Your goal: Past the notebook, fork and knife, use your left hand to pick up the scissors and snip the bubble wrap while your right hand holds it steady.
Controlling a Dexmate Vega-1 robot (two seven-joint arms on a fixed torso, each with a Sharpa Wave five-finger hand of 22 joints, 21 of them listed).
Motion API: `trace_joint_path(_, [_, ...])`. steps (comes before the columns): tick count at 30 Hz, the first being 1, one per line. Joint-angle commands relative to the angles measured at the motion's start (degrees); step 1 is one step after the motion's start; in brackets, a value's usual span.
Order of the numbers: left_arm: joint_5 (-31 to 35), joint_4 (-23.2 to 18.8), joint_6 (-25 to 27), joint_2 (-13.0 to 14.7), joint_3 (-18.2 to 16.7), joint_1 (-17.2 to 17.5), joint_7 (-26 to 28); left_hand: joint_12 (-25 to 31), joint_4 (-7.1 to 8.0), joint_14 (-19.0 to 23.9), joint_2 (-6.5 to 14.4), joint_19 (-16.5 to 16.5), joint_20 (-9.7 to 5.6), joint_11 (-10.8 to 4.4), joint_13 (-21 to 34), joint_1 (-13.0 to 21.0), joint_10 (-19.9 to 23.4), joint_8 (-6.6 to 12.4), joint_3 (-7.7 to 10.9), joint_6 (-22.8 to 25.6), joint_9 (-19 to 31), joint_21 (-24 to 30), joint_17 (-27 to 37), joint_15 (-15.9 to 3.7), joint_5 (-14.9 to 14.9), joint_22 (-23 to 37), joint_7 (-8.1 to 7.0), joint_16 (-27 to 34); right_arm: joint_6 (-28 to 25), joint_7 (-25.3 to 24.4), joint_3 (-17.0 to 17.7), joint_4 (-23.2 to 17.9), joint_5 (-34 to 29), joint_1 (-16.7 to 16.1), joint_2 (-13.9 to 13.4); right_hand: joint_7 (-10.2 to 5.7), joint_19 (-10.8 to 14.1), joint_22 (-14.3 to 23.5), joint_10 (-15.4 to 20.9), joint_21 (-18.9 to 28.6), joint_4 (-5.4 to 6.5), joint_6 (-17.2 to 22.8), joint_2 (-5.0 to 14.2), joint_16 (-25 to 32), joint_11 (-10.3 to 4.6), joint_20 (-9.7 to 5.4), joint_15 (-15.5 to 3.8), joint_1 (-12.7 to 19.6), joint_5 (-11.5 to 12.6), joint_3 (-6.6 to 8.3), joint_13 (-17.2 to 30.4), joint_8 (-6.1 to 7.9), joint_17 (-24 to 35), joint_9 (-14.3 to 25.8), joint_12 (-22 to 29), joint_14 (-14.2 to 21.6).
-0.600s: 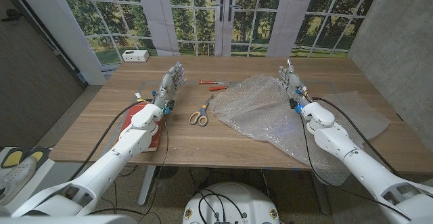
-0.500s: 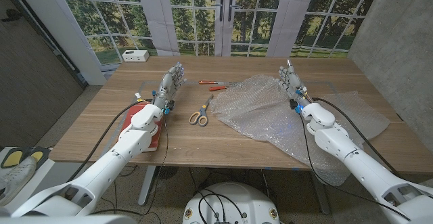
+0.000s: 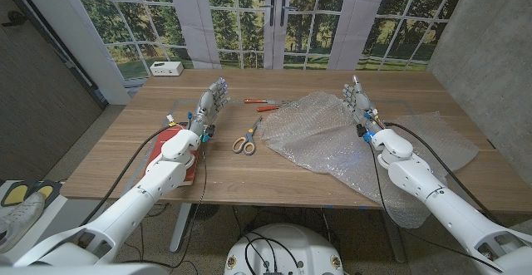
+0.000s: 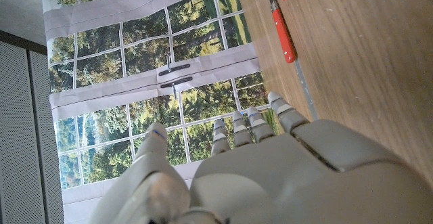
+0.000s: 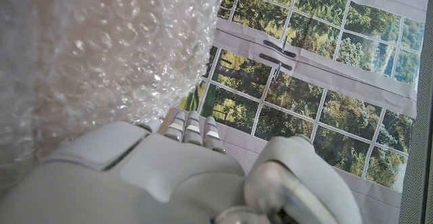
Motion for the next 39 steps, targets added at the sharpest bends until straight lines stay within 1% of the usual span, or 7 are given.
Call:
trace_joint_path(1, [5.9, -0.2, -4.0, 1.1, 0.3, 0.4, 3.6, 0.7, 0.12, 1.3, 0.0, 1.9, -0.48, -0.39, 0.1, 0.7, 1.5, 0.59, 0.51, 1.1, 0.1, 0.8, 0.2, -0.63, 0.4, 0.0, -0.54, 0.6, -1.1, -1.4, -0.1, -1.8, -1.1, -0.4, -0.9, 1.11, 1.5, 0.1, 0.0, 0.6, 0.0, 0.5, -0.07, 0.5, 0.45, -0.77, 0.31, 0.6, 0.2, -0.49, 0.1, 0.43, 0.1, 0.2, 0.4, 0.2])
trace_joint_path(4, [6.1, -0.3, -4.2, 1.3, 0.2, 0.6, 3.6, 0.8, 0.06, 1.6, 0.0, 2.3, -0.8, -0.36, 0.1, 0.8, 1.7, 0.57, 0.55, 1.2, 0.1, 0.8, 0.2, -0.73, 0.4, 0.0, -0.59, 0.6, -1.1, -1.7, -0.1, -2.0, -1.3, -0.5, -0.9, 1.28, 1.6, 0.1, 0.5, 0.6, -0.04, 0.5, -0.13, 0.5, 1.13, -0.74, 0.56, 0.6, 0.2, -0.51, 0.1, 0.45, 0.1, 0.2, 0.6, 0.4])
trace_joint_path(17, [8.8, -1.1, -4.4, 3.1, 0.3, 0.8, 4.4, 0.7, -0.36, 1.5, -0.1, 2.1, -0.83, -0.7, 0.1, 1.4, 1.6, 0.51, 0.74, 1.4, 0.1, 0.6, 0.1, -0.89, 0.4, 0.0, -0.71, 0.4, -3.2, -4.3, -0.2, -5.3, -2.6, -1.2, -1.9, 1.17, 0.9, 0.1, 0.5, 0.3, -0.07, 0.4, -0.14, 0.3, 1.02, -0.67, 0.42, 0.7, 0.1, -0.51, 0.0, 0.37, 0.1, 0.2, 0.6, 0.0])
trace_joint_path(24, [10.6, -2.3, -3.7, 3.5, 0.9, 0.9, 5.6, 0.7, -0.59, 1.3, -0.3, 2.0, -1.0, -0.83, 0.1, 1.8, 1.7, 0.52, 0.82, 1.5, 0.1, 0.5, 0.1, -1.03, 0.4, 0.0, -0.73, 0.3, -2.3, -3.0, -0.1, -5.2, -2.5, -1.4, -2.4, 1.1, 0.9, 0.1, 0.5, 0.3, -0.1, 0.3, -0.17, 0.3, 1.02, -0.67, 0.38, 0.8, 0.1, -0.5, 0.0, 0.34, 0.0, 0.2, 0.5, -0.1])
trace_joint_path(27, [11.8, -3.8, -2.9, 4.5, 1.0, 1.3, 6.0, 0.7, -0.87, 0.5, -0.5, 1.7, -1.55, -0.86, 0.1, 2.4, 1.7, 0.67, 0.93, 2.0, 0.1, 0.3, 0.1, -1.27, 0.4, 0.0, -0.82, 0.0, -2.1, -2.8, -0.2, -5.3, -3.2, -1.3, -3.0, 0.6, 0.5, 0.1, 1.5, 0.1, -0.4, 0.4, -0.24, 0.2, -0.19, -0.71, -0.37, 1.2, 0.0, -0.37, 0.0, 0.41, 0.0, 0.2, 0.9, -0.3])
trace_joint_path(34, [12.2, -4.1, -5.2, 3.9, 0.4, 1.7, 6.9, 1.2, -1.49, 0.5, -1.1, 2.3, -2.63, -2.05, 0.1, 3.8, 3.6, 0.86, 1.18, 3.1, 0.1, 0.4, 0.0, -2.52, 0.3, -0.1, -0.93, 0.1, -2.7, -2.3, -0.3, -6.4, -3.7, -1.2, -4.0, 0.42, 0.3, 0.1, 1.4, 0.1, -0.66, 0.2, -0.37, 0.1, -0.29, -0.9, -0.61, 1.6, -0.1, -0.3, 0.0, 0.34, 0.0, 0.2, 0.8, -0.5])
trace_joint_path(39, [13.7, -3.3, -5.9, 3.2, 0.6, 1.7, 8.5, 1.4, -1.85, 1.3, -1.9, 3.5, -2.98, -2.18, 0.1, 5.0, 4.4, 0.83, 1.28, 3.3, 0.1, 0.7, 0.0, -2.78, 0.3, -0.1, -1.03, 0.4, -1.9, -3.0, -0.4, -7.1, -5.3, -1.2, -4.4, 0.41, 0.1, 0.1, 1.1, 0.1, -0.86, -0.1, -0.5, 0.0, -0.39, -0.89, -0.66, 1.9, -0.1, -0.26, 0.0, 0.23, -0.1, 0.2, 0.6, -0.8])
